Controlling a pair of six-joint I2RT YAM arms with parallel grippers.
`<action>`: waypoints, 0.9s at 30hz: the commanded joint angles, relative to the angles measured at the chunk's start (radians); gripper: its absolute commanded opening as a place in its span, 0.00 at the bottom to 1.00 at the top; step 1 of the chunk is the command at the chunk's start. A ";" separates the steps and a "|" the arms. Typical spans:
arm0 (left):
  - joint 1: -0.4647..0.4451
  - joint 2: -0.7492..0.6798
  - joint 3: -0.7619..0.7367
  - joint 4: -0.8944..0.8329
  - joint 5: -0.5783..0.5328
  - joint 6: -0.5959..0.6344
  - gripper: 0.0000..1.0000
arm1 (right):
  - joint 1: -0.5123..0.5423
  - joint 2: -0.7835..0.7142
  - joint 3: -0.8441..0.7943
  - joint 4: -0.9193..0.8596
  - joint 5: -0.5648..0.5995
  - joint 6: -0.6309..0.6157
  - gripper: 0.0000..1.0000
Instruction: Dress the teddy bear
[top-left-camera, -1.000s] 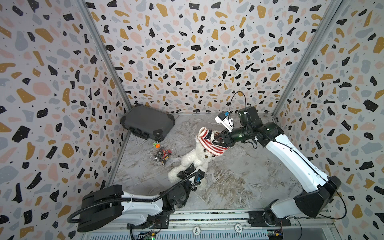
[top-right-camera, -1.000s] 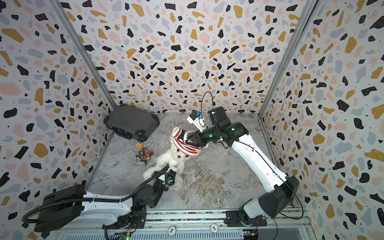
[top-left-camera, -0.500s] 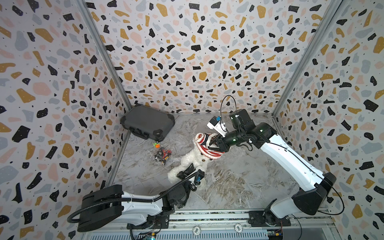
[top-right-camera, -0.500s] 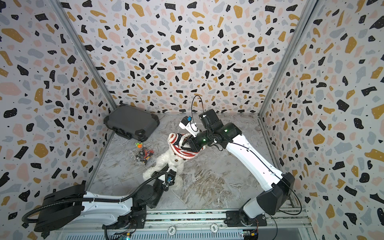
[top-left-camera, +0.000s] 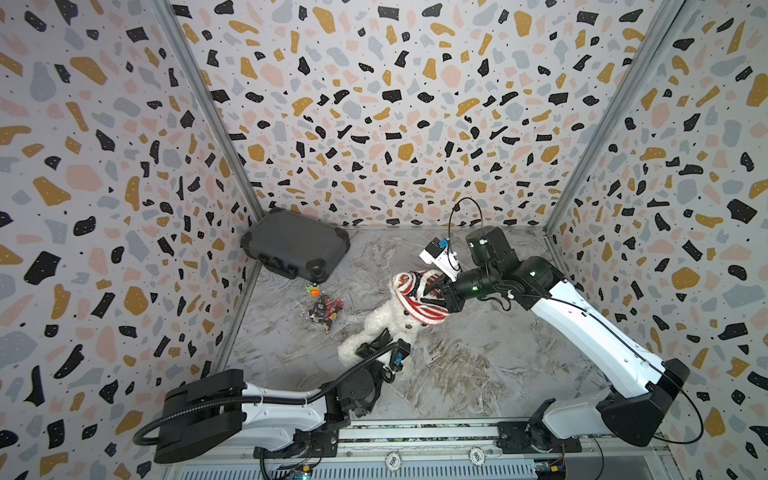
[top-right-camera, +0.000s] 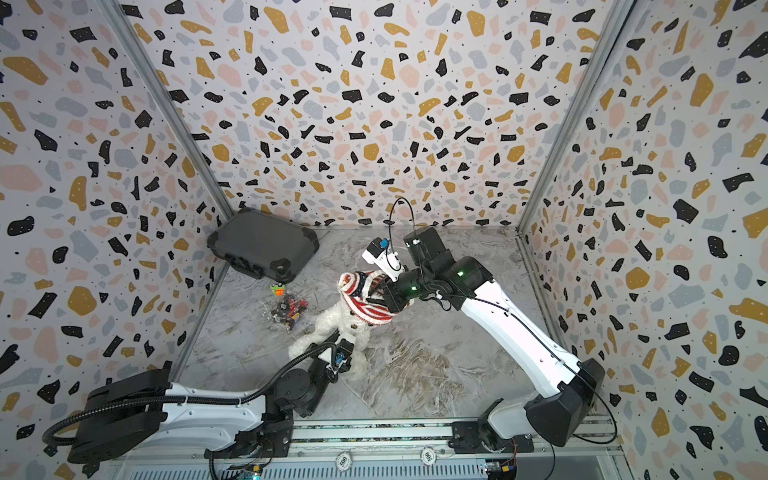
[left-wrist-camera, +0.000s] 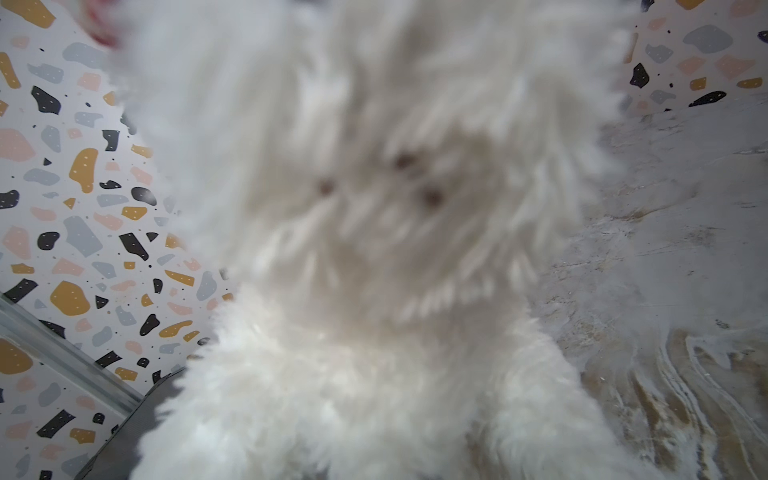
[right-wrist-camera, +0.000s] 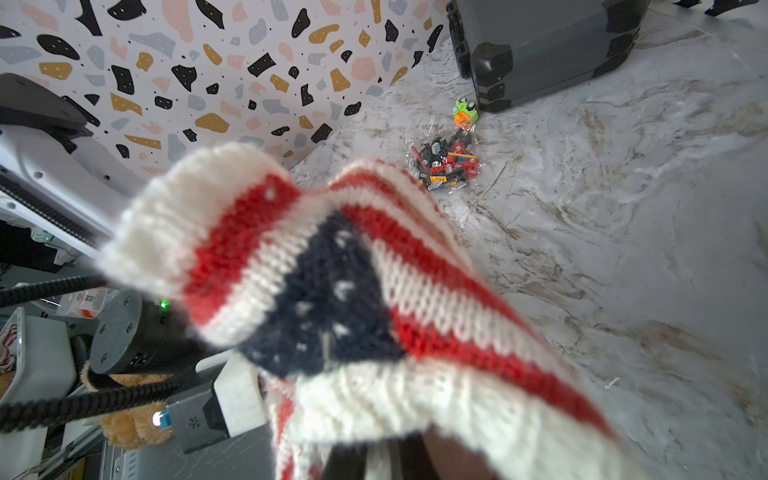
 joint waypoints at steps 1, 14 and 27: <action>0.038 0.006 0.123 -0.142 0.106 -0.211 0.24 | 0.011 -0.064 -0.073 0.101 0.046 0.019 0.00; 0.157 -0.098 0.110 -0.445 0.359 -0.734 0.87 | -0.109 -0.110 -0.278 0.427 0.106 -0.034 0.00; 0.335 -0.275 0.069 -0.299 0.736 -1.203 0.62 | -0.040 -0.221 -0.444 0.521 0.099 -0.023 0.00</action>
